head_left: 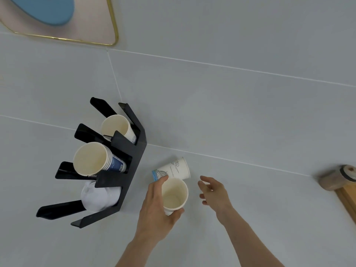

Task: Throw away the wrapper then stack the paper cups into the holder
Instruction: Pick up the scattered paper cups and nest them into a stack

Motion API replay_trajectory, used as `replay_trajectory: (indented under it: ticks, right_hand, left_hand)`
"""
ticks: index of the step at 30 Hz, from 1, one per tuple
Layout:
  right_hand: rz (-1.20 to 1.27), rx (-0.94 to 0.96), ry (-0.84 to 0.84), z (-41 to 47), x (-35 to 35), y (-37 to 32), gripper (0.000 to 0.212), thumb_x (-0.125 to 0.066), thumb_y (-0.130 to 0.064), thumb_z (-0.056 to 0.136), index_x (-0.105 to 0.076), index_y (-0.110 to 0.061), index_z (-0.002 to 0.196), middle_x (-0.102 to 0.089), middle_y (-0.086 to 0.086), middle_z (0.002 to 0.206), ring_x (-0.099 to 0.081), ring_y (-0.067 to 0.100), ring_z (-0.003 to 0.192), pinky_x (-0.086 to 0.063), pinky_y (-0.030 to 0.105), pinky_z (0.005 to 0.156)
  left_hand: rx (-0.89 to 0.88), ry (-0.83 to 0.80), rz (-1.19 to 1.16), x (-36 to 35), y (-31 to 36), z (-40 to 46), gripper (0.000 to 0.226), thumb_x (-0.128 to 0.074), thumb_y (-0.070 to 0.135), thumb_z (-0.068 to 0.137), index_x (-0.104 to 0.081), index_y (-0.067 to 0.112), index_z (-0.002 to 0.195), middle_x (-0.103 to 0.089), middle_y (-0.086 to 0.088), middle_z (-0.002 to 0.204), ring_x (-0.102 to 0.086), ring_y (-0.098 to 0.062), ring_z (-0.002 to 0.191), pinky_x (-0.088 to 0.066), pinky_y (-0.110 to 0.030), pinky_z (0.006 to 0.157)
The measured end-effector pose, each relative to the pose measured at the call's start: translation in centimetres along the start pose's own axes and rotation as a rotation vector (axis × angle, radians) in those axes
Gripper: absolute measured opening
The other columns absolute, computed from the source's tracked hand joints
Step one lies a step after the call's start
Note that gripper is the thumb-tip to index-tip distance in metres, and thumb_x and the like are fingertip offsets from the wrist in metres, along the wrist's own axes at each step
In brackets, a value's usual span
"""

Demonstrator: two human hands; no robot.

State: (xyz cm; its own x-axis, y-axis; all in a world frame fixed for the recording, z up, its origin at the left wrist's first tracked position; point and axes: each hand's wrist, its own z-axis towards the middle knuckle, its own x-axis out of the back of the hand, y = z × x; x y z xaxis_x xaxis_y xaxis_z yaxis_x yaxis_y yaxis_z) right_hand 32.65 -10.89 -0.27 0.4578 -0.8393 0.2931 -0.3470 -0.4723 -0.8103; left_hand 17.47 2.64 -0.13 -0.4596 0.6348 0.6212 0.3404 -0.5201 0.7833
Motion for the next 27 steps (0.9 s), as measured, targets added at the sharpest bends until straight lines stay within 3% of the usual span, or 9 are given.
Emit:
replay_trajectory:
  ticks: [4, 7, 10, 12, 14, 17, 20, 24, 27]
  right_hand:
    - [-0.053, -0.088, -0.101, 3.0, -2.3, -0.9, 0.043, -0.065, -0.036, 0.094, -0.057, -0.037, 0.137, -0.069, 0.002, 0.088, -0.066, 0.022, 0.073, -0.059, 0.032, 0.066]
    - [-0.089, -0.102, -0.100, 4.7, -4.0, -0.4, 0.036, -0.067, -0.035, 0.092, -0.063, -0.037, 0.127, -0.074, 0.009, 0.092, -0.063, 0.022, 0.065, -0.057, 0.030, 0.056]
    - [-0.101, -0.099, -0.054, 5.1, -5.1, 0.7, 0.022, -0.067, -0.030, 0.090, -0.072, -0.027, 0.111, -0.078, 0.016, 0.096, -0.066, 0.025, 0.066, -0.067, 0.041, 0.067]
    - [0.025, -0.096, -0.025, 4.5, -5.2, 1.1, 0.011, -0.063, -0.023, 0.093, -0.072, -0.018, 0.099, -0.077, 0.020, 0.097, -0.070, 0.030, 0.072, -0.066, 0.053, 0.075]
    - [0.183, -0.069, 0.022, 3.5, -4.4, 0.7, 0.009, -0.059, -0.020, 0.099, -0.066, -0.016, 0.095, -0.074, 0.022, 0.105, -0.073, 0.034, 0.081, -0.065, 0.055, 0.080]
    - [0.354, 0.052, 0.100, 1.3, -1.9, -1.8, 0.011, -0.052, -0.019, 0.104, -0.059, -0.015, 0.097, -0.066, 0.021, 0.116, -0.072, 0.034, 0.097, -0.064, 0.045, 0.076]
    - [0.421, 0.241, 0.128, -2.6, 1.9, -5.3, 0.015, -0.047, -0.017, 0.106, -0.057, -0.016, 0.096, -0.068, 0.013, 0.114, -0.072, 0.030, 0.107, -0.061, 0.046, 0.081]
    - [0.154, 0.587, 0.097, -8.1, 4.8, -7.2, 0.013, -0.047, -0.017, 0.099, -0.059, -0.013, 0.097, -0.068, -0.004, 0.104, -0.068, 0.017, 0.101, -0.061, 0.032, 0.079]
    - [-0.137, 0.757, 0.089, -9.6, 4.2, -6.1, 0.012, -0.052, -0.017, 0.093, -0.056, -0.027, 0.096, -0.065, -0.006, 0.111, -0.064, 0.014, 0.105, -0.055, 0.017, 0.076]
  left_hand:
    - [0.003, 0.005, -0.009, 0.1, -0.2, 0.0, 0.097, -0.082, 0.044, 0.064, -0.023, 0.053, 0.140, -0.034, 0.027, 0.133, -0.047, -0.004, 0.120, -0.054, -0.040, 0.094]
    - [-0.015, -0.002, -0.001, 0.1, -0.1, -0.1, 0.096, -0.081, 0.045, 0.065, -0.020, 0.056, 0.138, -0.031, 0.030, 0.133, -0.042, 0.001, 0.122, -0.053, -0.041, 0.097]
    - [-0.023, -0.001, 0.008, 0.0, 0.0, 0.0, 0.099, -0.079, 0.045, 0.064, -0.011, 0.066, 0.133, -0.026, 0.036, 0.134, -0.038, 0.007, 0.120, -0.052, -0.040, 0.099]
    - [-0.025, 0.007, -0.003, 0.1, 0.0, 0.0, 0.100, -0.079, 0.045, 0.064, -0.008, 0.069, 0.131, -0.023, 0.039, 0.137, -0.038, 0.008, 0.120, -0.051, -0.039, 0.100]
    - [-0.023, 0.012, -0.015, 0.0, 0.0, 0.0, 0.101, -0.080, 0.044, 0.063, -0.010, 0.070, 0.131, -0.024, 0.038, 0.137, -0.040, 0.006, 0.121, -0.052, -0.040, 0.098]
    - [-0.012, 0.015, -0.038, 0.0, 0.1, -0.1, 0.100, -0.082, 0.043, 0.063, -0.013, 0.066, 0.132, -0.028, 0.036, 0.134, -0.043, 0.002, 0.120, -0.052, -0.039, 0.096]
    - [0.010, 0.003, -0.058, -0.1, 0.3, 0.0, 0.100, -0.085, 0.042, 0.065, -0.014, 0.064, 0.133, -0.028, 0.037, 0.134, -0.039, 0.005, 0.119, -0.051, -0.031, 0.091]
    - [0.045, -0.027, -0.081, -0.3, 0.7, 0.3, 0.099, -0.085, 0.040, 0.065, -0.022, 0.052, 0.140, -0.025, 0.042, 0.132, -0.040, 0.003, 0.120, -0.047, -0.028, 0.085]
    - [0.064, -0.049, -0.109, -0.5, 1.1, 0.6, 0.102, -0.087, 0.035, 0.063, -0.023, 0.049, 0.140, -0.027, 0.043, 0.130, -0.042, 0.000, 0.121, -0.049, -0.032, 0.091]
